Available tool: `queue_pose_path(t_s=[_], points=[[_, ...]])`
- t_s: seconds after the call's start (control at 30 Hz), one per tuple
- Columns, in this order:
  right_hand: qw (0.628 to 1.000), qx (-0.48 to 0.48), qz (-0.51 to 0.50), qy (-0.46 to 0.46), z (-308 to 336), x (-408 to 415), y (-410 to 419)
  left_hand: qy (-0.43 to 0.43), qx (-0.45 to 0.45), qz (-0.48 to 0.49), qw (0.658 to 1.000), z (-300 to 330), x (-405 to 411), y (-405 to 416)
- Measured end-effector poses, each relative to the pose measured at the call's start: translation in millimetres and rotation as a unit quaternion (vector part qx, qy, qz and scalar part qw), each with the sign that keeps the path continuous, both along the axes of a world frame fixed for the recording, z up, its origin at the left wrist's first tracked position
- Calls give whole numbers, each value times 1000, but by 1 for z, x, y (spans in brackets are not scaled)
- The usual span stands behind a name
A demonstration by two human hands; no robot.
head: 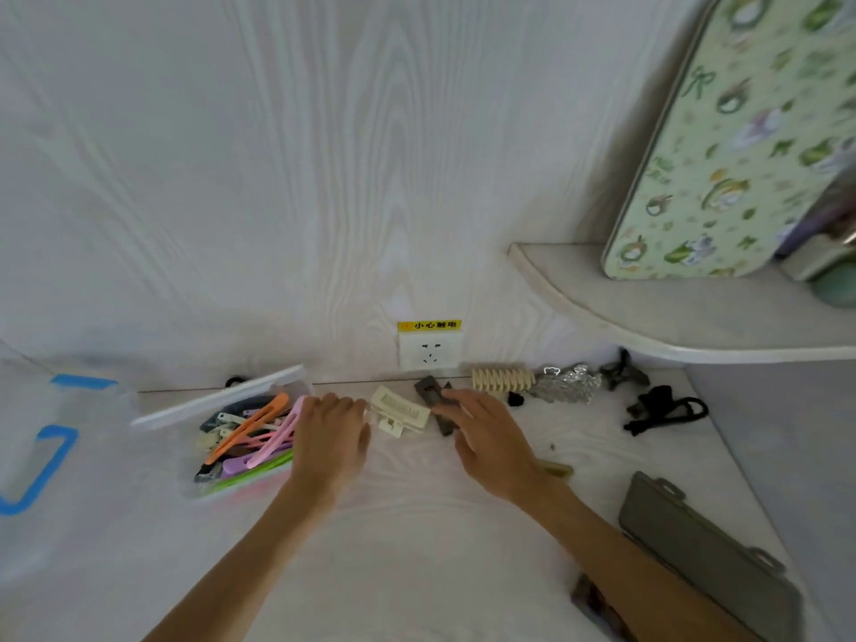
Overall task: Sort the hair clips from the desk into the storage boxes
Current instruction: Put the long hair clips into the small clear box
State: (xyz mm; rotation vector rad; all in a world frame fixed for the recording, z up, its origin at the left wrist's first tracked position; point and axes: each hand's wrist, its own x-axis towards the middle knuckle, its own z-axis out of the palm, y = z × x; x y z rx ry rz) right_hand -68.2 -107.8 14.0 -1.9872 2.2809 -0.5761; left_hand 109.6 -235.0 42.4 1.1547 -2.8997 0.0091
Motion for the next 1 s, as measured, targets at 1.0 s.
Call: queue_pose_path(t_s=[1.0], points=[[839, 5, -307, -449, 20, -113, 86, 151, 321, 18, 935, -10, -158, 95]])
